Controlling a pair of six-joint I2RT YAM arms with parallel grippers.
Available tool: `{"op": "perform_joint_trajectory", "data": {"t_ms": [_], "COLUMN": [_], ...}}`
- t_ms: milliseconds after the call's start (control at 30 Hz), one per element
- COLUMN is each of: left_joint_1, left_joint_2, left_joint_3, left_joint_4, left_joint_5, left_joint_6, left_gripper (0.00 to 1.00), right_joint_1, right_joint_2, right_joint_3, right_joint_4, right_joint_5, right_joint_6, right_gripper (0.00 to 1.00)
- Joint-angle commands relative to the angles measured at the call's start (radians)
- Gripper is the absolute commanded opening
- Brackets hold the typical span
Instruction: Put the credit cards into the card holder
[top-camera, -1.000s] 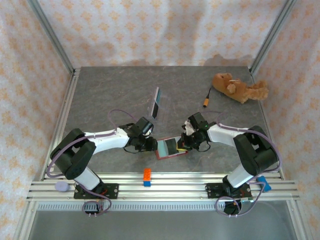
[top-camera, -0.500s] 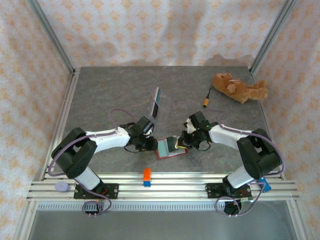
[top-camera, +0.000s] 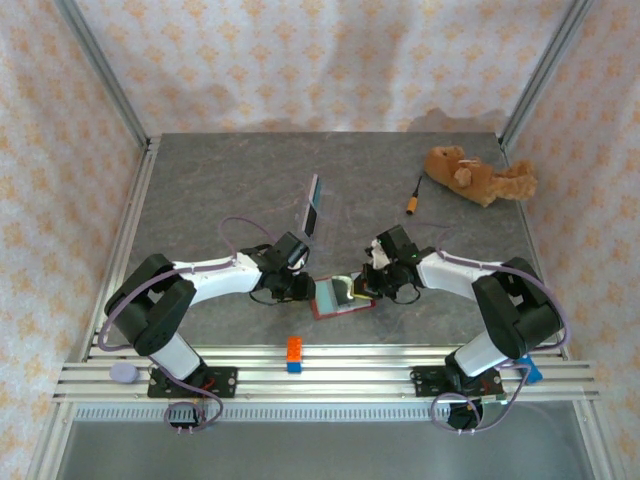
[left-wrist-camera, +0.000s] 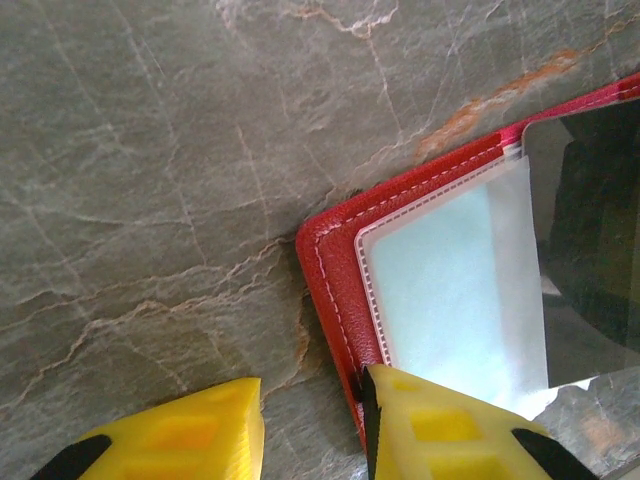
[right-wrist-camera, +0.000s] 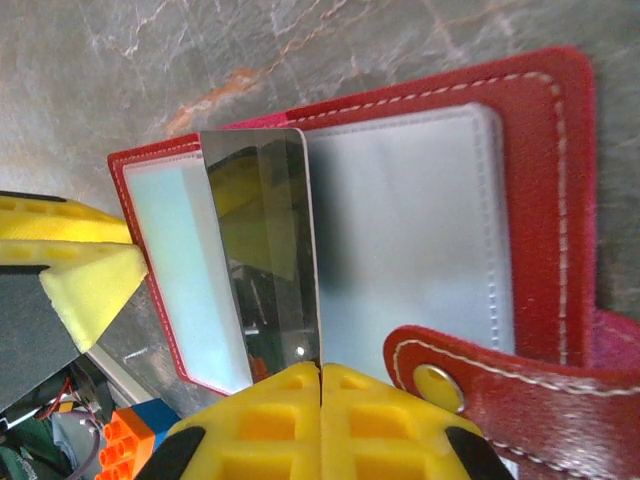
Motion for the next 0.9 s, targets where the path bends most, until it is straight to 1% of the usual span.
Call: {"op": "perform_joint_trajectory", "data": {"t_ms": [0, 300, 400, 600, 867], "left_joint_1": [-0.025, -0.024, -0.024, -0.024, -0.024], "left_joint_2": [0.044, 0.062, 0.068, 0.077, 0.090], "left_joint_3": [0.040, 0.047, 0.051, 0.057, 0.061], "left_joint_4": [0.200, 0.202, 0.201, 0.204, 0.211], "left_joint_5": [0.062, 0.053, 0.051, 0.051, 0.059], "left_joint_6": [-0.005, -0.003, 0.000, 0.004, 0.006], "left_gripper": [0.30, 0.28, 0.27, 0.27, 0.26], "right_joint_1": [0.011, 0.013, 0.013, 0.021, 0.024], "right_joint_2": [-0.012, -0.035, -0.031, 0.015, 0.061], "right_joint_3": [-0.021, -0.022, -0.014, 0.018, 0.080], "right_joint_4": [-0.008, -0.058, -0.077, -0.089, -0.115], "right_joint_5": [-0.009, 0.007, -0.005, -0.047, -0.037], "right_joint_6": [-0.017, -0.032, -0.050, -0.081, -0.117], "right_gripper": [0.00, 0.00, 0.00, 0.00, 0.00]}}
